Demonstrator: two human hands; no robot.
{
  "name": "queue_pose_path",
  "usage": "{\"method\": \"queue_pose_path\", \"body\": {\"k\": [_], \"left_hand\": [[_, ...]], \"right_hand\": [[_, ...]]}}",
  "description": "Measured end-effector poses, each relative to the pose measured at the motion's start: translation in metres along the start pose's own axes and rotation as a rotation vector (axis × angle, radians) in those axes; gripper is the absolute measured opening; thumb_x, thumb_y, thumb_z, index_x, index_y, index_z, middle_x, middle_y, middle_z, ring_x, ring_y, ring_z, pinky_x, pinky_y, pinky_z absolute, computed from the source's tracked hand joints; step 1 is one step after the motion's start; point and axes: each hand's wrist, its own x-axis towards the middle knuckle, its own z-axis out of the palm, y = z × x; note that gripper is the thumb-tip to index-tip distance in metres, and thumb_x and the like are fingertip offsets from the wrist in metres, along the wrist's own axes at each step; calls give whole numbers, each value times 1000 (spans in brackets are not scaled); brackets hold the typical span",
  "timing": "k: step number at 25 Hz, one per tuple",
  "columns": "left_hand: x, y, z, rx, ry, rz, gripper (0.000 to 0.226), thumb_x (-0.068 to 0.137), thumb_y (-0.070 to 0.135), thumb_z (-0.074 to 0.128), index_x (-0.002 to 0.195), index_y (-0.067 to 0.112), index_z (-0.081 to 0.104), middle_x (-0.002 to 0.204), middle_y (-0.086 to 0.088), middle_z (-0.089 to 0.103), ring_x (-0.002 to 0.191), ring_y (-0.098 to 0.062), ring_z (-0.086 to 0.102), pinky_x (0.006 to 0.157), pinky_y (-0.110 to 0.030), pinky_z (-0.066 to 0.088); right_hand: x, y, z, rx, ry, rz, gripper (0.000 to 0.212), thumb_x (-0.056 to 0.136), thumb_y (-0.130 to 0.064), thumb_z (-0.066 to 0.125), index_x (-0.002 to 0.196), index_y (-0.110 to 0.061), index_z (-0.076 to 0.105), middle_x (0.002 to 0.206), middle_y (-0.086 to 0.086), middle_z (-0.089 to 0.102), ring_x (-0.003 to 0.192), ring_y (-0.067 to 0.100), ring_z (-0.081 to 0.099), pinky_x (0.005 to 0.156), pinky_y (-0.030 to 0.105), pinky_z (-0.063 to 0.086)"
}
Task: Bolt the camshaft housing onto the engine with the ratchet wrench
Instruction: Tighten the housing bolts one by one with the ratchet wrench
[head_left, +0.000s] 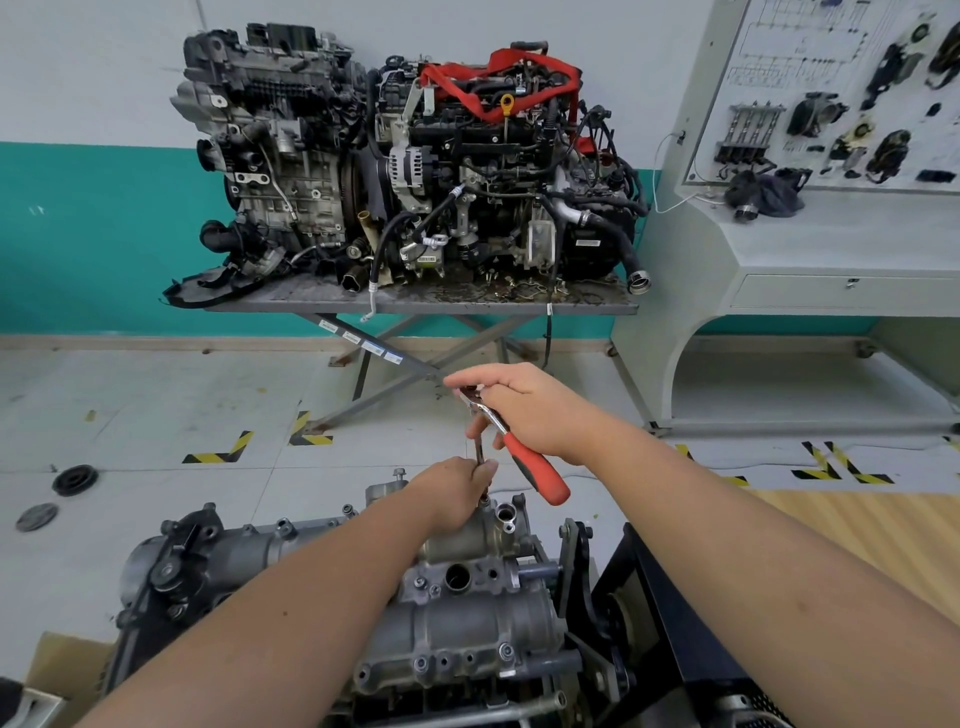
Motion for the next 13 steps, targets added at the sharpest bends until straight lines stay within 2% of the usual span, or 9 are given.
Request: {"method": "queue_pose_path", "body": {"k": [1,3,5,7,8,10,11,12,13], "left_hand": [[0,0,0,1,3,6,52,106,45,24,103,8,61,109,-11,65,99,-27,57,85,-36,42],[0,0,0,5,8,11,46,107,42,25,89,12,55,104,-15,63,96,-31,55,80,-35,39],[-2,0,-2,3,11,31,40,107,37,28,83,15,50,104,-18,63,99,-34,57,80,-36,41],[-4,-2,0,-3,36,73,33,107,34,33,88,14,52,102,-17,63,99,-33,59,84,-34,44],[-4,-1,1,-14,56,86,32,107,35,34,89,15,52,102,-17,63,98,-33,59,84,-32,43],[-2,1,2,9,57,56,40,106,43,29,96,15,56,109,-16,65,102,-33,60,83,-32,43],[-1,3,2,55,40,35,47,106,45,25,102,13,59,112,-15,65,104,-32,60,82,-33,42],[0,3,3,94,29,25,52,106,46,23,107,11,61,113,-14,65,105,-32,59,81,-33,41],[1,2,4,111,21,19,55,106,46,23,110,8,61,113,-14,64,106,-32,59,80,-33,39]], "right_hand": [[-1,-1,0,-32,3,-35,52,97,-8,31,111,-40,69,126,-5,66,84,27,69,68,43,57],[-2,-1,0,-43,-11,-82,55,93,3,33,100,-33,74,140,-16,54,88,11,68,62,20,50],[0,-2,-4,-129,-28,-114,53,91,11,40,106,-23,77,131,-17,56,95,3,62,78,12,46],[5,-6,-8,-400,-49,-209,44,90,6,51,115,-21,75,119,-14,57,104,5,54,93,18,43],[9,-10,-7,-551,-46,-258,34,89,-4,59,112,-22,76,113,-11,60,102,7,53,93,24,44],[16,-21,-3,-808,9,-237,15,87,-33,67,90,-22,76,92,-5,66,88,15,56,75,33,49],[20,-24,1,-886,61,-157,27,86,-45,64,77,-21,70,79,-3,64,77,17,56,63,32,47],[24,-24,4,-879,98,-52,34,87,-48,60,70,-20,63,71,-2,63,70,18,57,55,31,43],[27,-23,6,-739,124,59,32,89,-43,57,69,-18,58,68,-1,65,66,19,60,54,32,44]]}}
